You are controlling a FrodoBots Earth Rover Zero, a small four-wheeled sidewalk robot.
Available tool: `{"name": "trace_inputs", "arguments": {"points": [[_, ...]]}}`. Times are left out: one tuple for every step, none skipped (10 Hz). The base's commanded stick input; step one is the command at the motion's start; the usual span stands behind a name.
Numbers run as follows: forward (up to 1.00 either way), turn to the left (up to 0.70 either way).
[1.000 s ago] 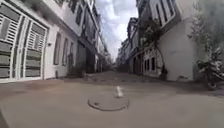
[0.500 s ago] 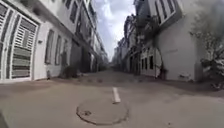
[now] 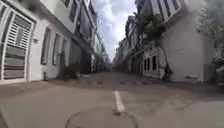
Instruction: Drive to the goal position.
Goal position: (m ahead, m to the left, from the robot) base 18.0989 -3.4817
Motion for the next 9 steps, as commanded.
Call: {"name": "trace_inputs", "arguments": {"points": [[0.85,0.0],[0.85,0.0],[0.85,0.0],[0.85,0.0],[0.85,0.0],[0.85,0.0],[0.85,0.0],[0.85,0.0],[0.85,0.0]]}}
